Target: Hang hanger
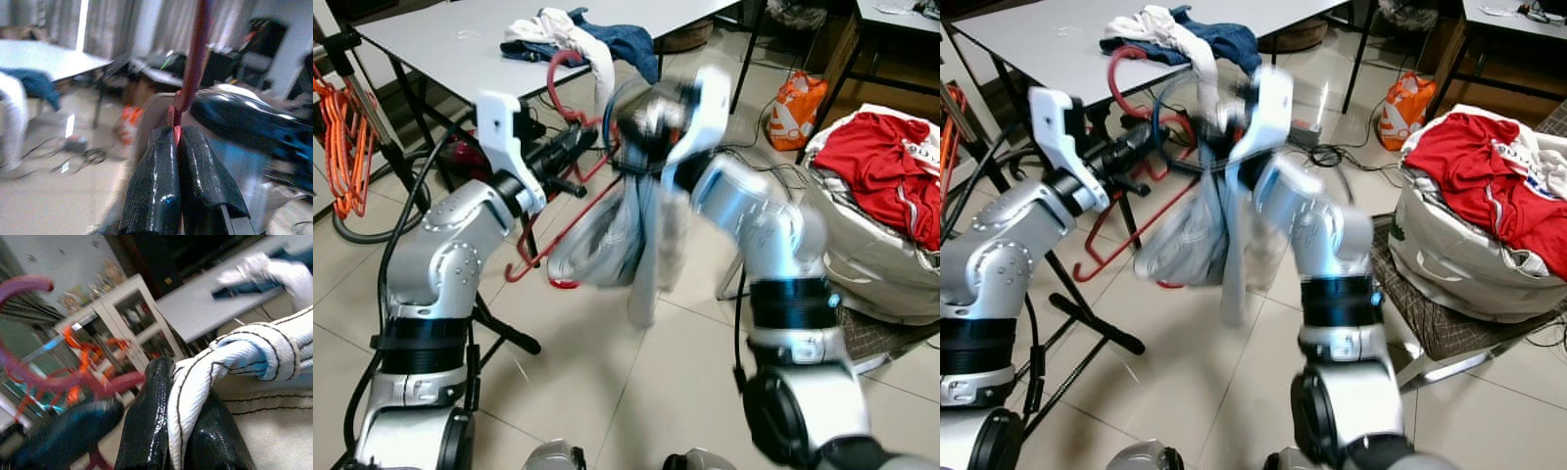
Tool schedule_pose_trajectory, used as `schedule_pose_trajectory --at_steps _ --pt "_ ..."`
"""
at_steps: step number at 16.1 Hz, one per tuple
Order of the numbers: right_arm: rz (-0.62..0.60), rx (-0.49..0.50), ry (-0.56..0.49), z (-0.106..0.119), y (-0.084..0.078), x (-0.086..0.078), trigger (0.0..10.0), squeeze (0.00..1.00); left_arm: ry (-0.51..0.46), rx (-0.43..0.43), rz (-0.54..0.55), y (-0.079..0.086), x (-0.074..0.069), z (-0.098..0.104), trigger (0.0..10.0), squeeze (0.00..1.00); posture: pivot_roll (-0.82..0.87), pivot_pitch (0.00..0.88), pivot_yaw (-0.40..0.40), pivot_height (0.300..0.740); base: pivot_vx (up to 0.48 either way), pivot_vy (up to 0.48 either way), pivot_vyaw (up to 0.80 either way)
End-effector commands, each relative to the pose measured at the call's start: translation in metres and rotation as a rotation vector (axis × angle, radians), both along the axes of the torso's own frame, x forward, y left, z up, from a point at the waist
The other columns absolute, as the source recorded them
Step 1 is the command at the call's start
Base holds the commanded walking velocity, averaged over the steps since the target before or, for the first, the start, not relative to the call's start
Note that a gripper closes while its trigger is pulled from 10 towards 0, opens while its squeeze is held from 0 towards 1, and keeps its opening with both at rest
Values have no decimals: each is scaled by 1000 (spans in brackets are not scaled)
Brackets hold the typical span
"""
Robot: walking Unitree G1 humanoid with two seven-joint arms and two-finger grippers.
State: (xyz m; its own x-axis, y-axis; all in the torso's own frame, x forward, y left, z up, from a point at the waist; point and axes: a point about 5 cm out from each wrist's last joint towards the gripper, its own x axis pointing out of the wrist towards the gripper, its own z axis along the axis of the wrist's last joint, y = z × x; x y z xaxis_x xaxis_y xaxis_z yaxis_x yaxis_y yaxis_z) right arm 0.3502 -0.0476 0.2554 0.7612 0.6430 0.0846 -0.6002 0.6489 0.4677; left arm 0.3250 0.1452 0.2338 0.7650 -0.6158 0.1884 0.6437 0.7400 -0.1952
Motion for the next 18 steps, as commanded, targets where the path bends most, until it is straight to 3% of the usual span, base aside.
schedule_pose_trajectory --at_steps 1,4,6,8,13,15,18 --pt "76 53 -138 29 6 -8 0 0 -20 -32 -96 -10 -8 5 10000 0 -98 0 -10 740 0 0 0" --pt "51 54 -164 38 -4 -5 0 0 -16 -31 -184 -17 -17 2 10000 0 -101 0 -9 740 0 0 0" --pt "166 141 -154 55 9 -22 0 0 -12 -40 -229 -22 -22 1 10000 0 -101 0 -3 740 0 0 0" --pt "277 176 -125 57 19 -37 0 0 -7 -43 -235 -23 -23 1 10000 0 -100 0 -3 740 0 0 0" --pt "288 191 -65 47 14 -41 0 0 9 -105 -166 -21 -15 1 10000 0 -98 0 -2 740 0 0 0" --pt "289 47 -82 27 13 -45 0 0 39 -239 -52 -16 -3 4 10000 0 -97 0 -1 740 0 0 0" --pt "320 -113 -61 -6 4 -48 0 0 18 -306 -19 -13 0 12 10000 0 -96 0 -4 740 0 0 0"
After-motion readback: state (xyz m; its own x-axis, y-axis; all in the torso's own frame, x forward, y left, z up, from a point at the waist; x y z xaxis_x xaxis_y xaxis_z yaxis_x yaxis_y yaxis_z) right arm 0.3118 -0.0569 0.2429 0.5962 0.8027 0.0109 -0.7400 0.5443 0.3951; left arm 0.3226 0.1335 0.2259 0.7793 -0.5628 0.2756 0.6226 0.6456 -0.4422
